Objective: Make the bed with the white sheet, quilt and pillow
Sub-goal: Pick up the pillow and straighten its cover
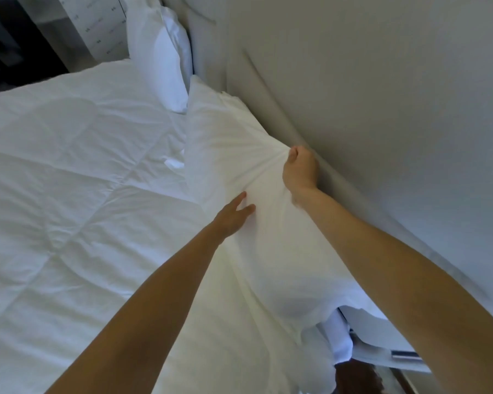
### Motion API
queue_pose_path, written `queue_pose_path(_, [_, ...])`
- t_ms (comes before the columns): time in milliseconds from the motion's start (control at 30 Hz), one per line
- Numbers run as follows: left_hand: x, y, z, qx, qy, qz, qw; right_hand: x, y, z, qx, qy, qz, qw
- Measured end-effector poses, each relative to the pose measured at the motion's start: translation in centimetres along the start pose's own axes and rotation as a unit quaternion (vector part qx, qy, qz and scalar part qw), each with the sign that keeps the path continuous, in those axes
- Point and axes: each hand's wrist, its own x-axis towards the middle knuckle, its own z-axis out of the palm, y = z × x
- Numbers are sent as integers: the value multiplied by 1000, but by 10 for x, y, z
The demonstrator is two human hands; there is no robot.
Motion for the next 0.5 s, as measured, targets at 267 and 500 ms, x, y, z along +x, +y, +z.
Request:
queue_pose_path(267, [-7,5,11,46,-8,-10,999,1,51,-9,-211,-184,-69,958])
queue_pose_path(500, [-41,-2,12,95,-22,30,995,-27,70,-21,-210,-257,-14,943])
